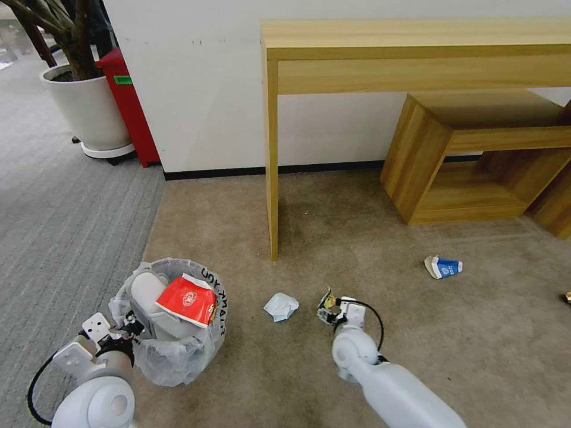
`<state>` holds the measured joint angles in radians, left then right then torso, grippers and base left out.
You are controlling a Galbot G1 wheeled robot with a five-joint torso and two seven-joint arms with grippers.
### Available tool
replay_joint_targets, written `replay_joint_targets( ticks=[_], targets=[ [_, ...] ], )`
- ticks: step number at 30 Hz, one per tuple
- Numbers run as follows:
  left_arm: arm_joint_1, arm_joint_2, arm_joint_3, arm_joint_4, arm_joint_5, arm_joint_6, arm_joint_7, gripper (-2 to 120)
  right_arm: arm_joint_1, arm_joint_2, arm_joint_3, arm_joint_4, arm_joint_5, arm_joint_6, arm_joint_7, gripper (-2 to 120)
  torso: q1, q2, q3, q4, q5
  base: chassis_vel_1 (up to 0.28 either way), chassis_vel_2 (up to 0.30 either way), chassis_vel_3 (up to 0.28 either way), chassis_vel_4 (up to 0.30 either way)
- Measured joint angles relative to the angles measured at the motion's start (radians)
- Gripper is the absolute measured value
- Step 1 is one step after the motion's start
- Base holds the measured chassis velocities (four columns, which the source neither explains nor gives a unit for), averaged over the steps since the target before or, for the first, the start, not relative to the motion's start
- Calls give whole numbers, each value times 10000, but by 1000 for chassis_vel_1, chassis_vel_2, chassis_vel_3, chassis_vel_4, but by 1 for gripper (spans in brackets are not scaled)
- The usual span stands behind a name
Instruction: Pick up the trash bin and place the garbage on the floor into it.
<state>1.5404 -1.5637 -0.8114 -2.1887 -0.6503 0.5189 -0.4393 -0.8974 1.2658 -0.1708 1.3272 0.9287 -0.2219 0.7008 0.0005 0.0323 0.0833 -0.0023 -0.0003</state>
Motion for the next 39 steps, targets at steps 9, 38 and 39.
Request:
replay_joint_targets(
  ticks=[9, 38, 39],
  targets=[
    [64, -43, 34, 0, 145, -118, 79, 1, 505, 432, 74, -1475, -491, 338, -853, 96, 0, 0, 0, 0, 3, 0, 0, 0, 0],
    [197, -113, 656, -171, 397, -781, 442, 1, 986, 992, -117, -3263, -1993, 1174, -1858, 31, 1, -1, 0, 0, 3, 0, 0, 0, 0],
    [189, -113, 664, -161, 404, -801, 446, 1, 969, 971, -140, -3263, -2027, 1184, -1864, 30, 0, 0, -1, 0, 2, 0, 0, 0, 0]
  ],
)
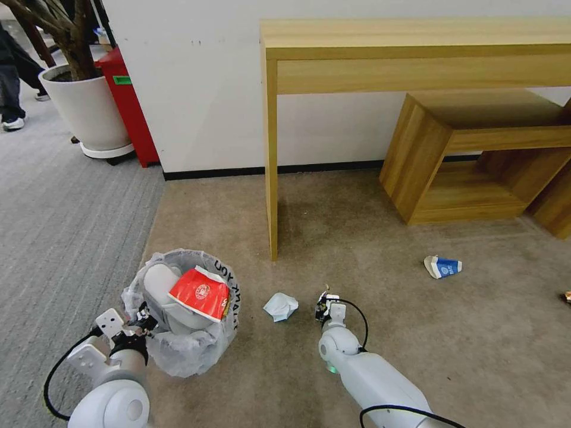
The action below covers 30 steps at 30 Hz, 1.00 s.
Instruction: Pick up the trash bin and place the garbage on the floor into it.
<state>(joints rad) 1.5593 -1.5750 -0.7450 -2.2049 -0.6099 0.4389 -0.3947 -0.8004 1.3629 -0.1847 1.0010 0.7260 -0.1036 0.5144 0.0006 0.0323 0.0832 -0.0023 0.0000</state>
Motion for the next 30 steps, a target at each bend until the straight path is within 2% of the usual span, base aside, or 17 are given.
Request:
replay_joint_targets(
  ticks=[2, 5, 6, 8, 17, 21, 24, 25, 28, 29, 30],
  targets=[
    [-10, -1, 15, 12, 7, -28, 5, 1, -28, -33, -29, -3, -64, 13, -18, 25, 0, 0, 1, 0, 0, 0, 0, 0, 0],
    [-45, -33, 76, 59, 84, -79, 9, 1, -109, -138, -117, -27, -234, 156, -129, 10, 0, 0, 0, 0, 1, 0, 0, 0, 0],
    [-45, -33, 76, 59, 84, -79, 9, 1, -109, -138, -117, -27, -234, 156, -129, 10, 0, 0, 0, 0, 1, 0, 0, 0, 0],
    [-54, -51, 103, 98, 139, -122, 13, 1, -161, -204, -153, 10, -266, 251, -208, 1, 0, 0, 0, -1, 0, 0, 0, 0, 0],
    [-73, -72, 103, 198, 227, -223, 27, 1, -309, -457, -166, 384, -187, 823, -601, 0, 0, 0, 0, 0, 1, 0, 0, 0, 0],
    [-126, -35, 38, 334, 253, -229, 29, 1, -568, -861, -47, 1178, 123, 1327, -1115, 0, 0, 0, 1, 1, 2, 0, 0, 0, 0],
    [-158, 1, 5, 432, 262, -224, 29, 1, -946, -1743, 123, 2681, 605, 2125, -2125, 0, 0, 0, 1, 1, 2, 0, 0, 0, 0],
    [-158, 1, 5, 432, 262, -224, 29, 1, -946, -1743, 123, 2681, 605, 2125, -2125, 0, 0, 0, 1, 1, 2, 0, 0, 0, 0],
    [-164, -18, 119, 420, 315, -122, 29, 1, -1018, -2889, 223, 4249, 648, 3443, -3604, 0, 0, 0, 0, -3, 0, 0, 0, 0, 0],
    [-164, -18, 119, 420, 315, -122, 29, 1, -1018, -2889, 223, 4249, 648, 3443, -3604, 0, 0, 0, 0, -3, 0, 0, 0, 0, 0],
    [-164, -34, 155, 389, 321, -77, 26, 1, -923, -3165, 176, 4761, 777, 3752, -4060, 0, 0, -1, 1, -5, -1, 0, 0, 0, 0]
  ],
)
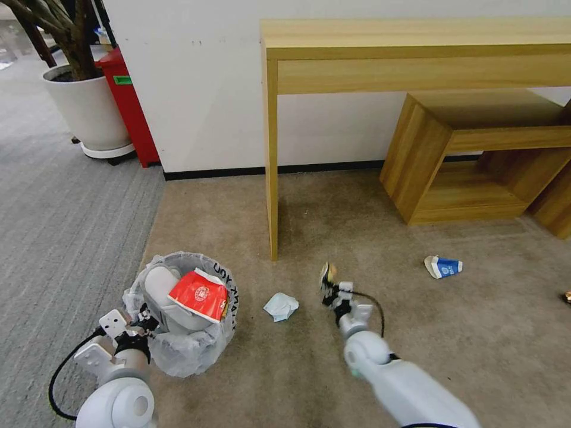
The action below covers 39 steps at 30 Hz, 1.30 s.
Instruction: Pick up the trash bin and place the garbage on the floor into it.
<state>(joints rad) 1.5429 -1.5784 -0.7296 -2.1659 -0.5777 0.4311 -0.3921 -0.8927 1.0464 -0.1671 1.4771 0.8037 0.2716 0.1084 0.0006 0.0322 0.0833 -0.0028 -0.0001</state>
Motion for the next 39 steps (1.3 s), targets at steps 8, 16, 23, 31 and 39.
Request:
replay_joint_targets(
  ticks=[8, 16, 23, 31, 39],
  targets=[
    [34, -75, 181, -269, 34, 172, -29, 1, 1773, -1180, -1608, 3143, 1075, 832, -1943, 0, 0, 2, -2, 6, -2, 0, 0, 0, 0],
    [45, -235, 226, -444, 162, 216, -36, 1, 3671, -1701, -4629, 4031, 1441, 790, -2165, 0, 0, 2, -1, 5, 1, 0, 0, 0, 0],
    [51, -295, 305, -570, 323, 218, -23, 1, 4781, -1632, -6842, 3674, 1343, 810, -1934, 0, 0, 1, -1, 5, 1, 0, 0, 0, 0],
    [76, -304, 364, -691, 507, 197, 28, 1, 5472, -1163, -8282, 3058, 1356, 683, -1572, 0, 0, 1, 0, 5, 0, 0, 0, 0, 0],
    [85, -304, 489, -693, 644, 128, 101, 1, 5547, -548, -8885, 2116, 1290, 530, -1135, 0, 0, 1, 0, 5, 0, 0, 0, 0, 0]
  ],
)
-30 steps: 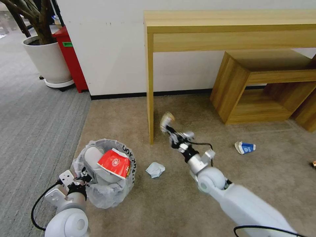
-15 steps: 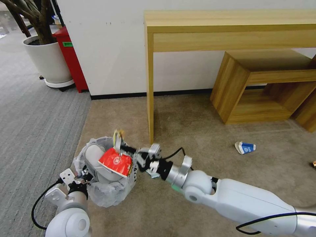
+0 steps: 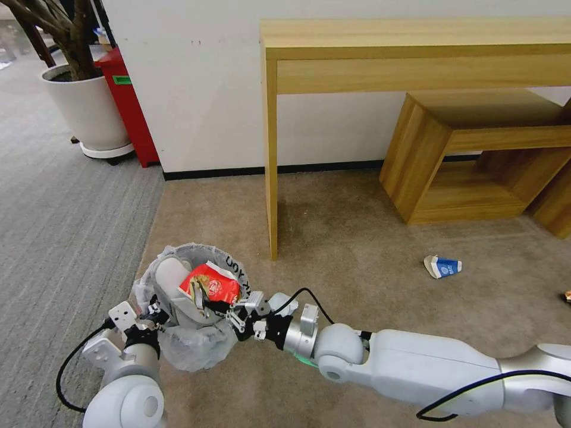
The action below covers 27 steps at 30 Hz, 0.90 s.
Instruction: Pick up the trash bin and place the garbage on the floor into it.
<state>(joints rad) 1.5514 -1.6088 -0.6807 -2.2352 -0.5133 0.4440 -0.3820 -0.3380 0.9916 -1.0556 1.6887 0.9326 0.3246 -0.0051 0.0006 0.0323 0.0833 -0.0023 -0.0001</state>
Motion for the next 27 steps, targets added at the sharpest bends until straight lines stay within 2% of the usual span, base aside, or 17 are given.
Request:
replay_joint_targets(
  ticks=[18, 21, 24, 25, 27],
  targets=[
    [17, 6, 124, 125, 106, -56, 95, 1, 404, 1158, -512, -495, -3, -851, 1348, 0, 0, 0, 0, 0, 0, 0, 0, 0, 0],
    [19, 6, 125, 159, 107, -70, 107, 1, 387, 1280, -506, -497, -28, -939, 1580, 7, 0, 0, 0, 0, 1, 0, 0, 0, 0],
    [20, 6, 124, 183, 108, -80, 112, 1, 339, 1312, -453, -458, -41, -974, 1707, 20, 0, 0, 0, 1, 0, 0, 0, 0, 0],
    [20, 6, 124, 183, 108, -80, 112, 1, 339, 1312, -453, -458, -41, -974, 1707, 20, 0, 0, 0, 1, 0, 0, 0, 0, 0],
    [14, 6, 123, 205, 112, -81, 116, 1, 255, 1246, -347, -343, -58, -985, 1750, 34, 0, 0, 0, 1, 2, 0, 0, 0, 0]
  ],
)
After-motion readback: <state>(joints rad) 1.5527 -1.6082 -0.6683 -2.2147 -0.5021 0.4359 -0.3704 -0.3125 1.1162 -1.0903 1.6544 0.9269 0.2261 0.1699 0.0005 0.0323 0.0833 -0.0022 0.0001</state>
